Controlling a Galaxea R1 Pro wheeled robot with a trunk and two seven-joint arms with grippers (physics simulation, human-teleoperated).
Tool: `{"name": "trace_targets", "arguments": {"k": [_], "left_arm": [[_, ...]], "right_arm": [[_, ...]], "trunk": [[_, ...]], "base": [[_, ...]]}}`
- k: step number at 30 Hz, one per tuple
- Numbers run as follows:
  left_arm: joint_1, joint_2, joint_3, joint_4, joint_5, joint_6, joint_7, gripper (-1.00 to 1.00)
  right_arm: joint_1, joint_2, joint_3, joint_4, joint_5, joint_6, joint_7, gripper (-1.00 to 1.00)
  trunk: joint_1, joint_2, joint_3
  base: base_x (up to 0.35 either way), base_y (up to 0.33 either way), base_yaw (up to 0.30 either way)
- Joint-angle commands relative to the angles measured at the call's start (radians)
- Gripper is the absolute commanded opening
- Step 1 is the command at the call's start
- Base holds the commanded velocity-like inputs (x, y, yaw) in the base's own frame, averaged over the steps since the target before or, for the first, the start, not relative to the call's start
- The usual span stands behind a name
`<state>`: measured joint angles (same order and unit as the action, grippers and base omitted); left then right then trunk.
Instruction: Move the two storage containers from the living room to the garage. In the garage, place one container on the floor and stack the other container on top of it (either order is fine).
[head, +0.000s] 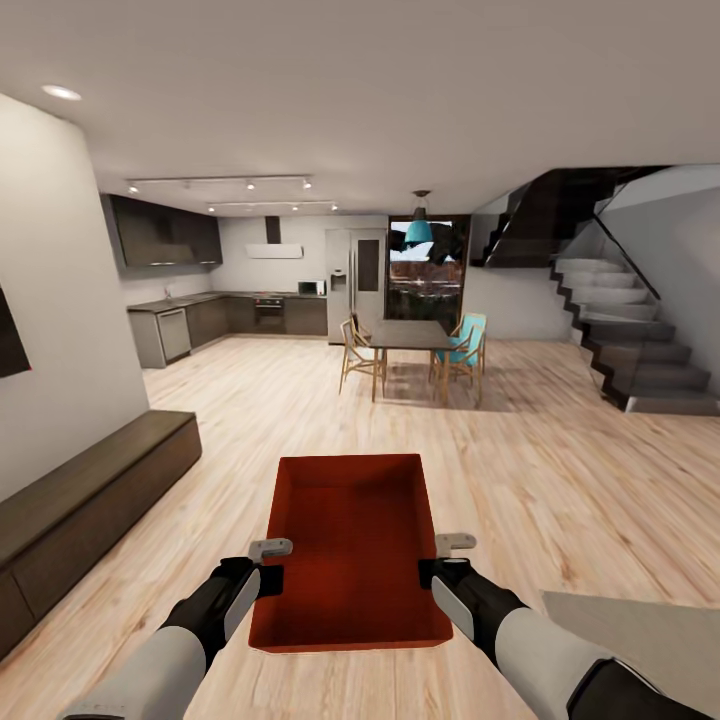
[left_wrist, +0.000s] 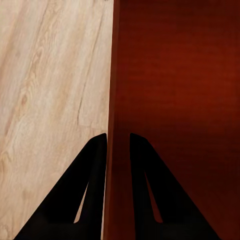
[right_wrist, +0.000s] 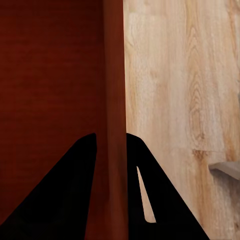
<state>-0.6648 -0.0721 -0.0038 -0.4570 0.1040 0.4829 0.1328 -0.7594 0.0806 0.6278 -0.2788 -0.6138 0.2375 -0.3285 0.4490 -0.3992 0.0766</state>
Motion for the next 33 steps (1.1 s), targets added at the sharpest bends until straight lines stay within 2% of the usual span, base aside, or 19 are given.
{"name": "trace_targets", "arguments": {"k": [1, 33], "left_arm": [[0.001, 0.023, -0.002, 0.023, -0.018, 0.008, 0.025, -1.0], [0.001, 0.023, -0.002, 0.024, -0.018, 0.008, 0.025, -1.0]], "right_arm": [[-0.001, -0.001, -0.003, -0.007, 0.006, 0.003, -0.006, -1.0], [-0.001, -0.001, -0.003, -0.007, 0.006, 0.003, -0.006, -1.0]], "trunk": [[0.001, -0.001, 0.0], [0.001, -0.001, 0.0]], "base": [[0.323, 0.0, 0.0], [0.323, 0.0, -0.006]]}}
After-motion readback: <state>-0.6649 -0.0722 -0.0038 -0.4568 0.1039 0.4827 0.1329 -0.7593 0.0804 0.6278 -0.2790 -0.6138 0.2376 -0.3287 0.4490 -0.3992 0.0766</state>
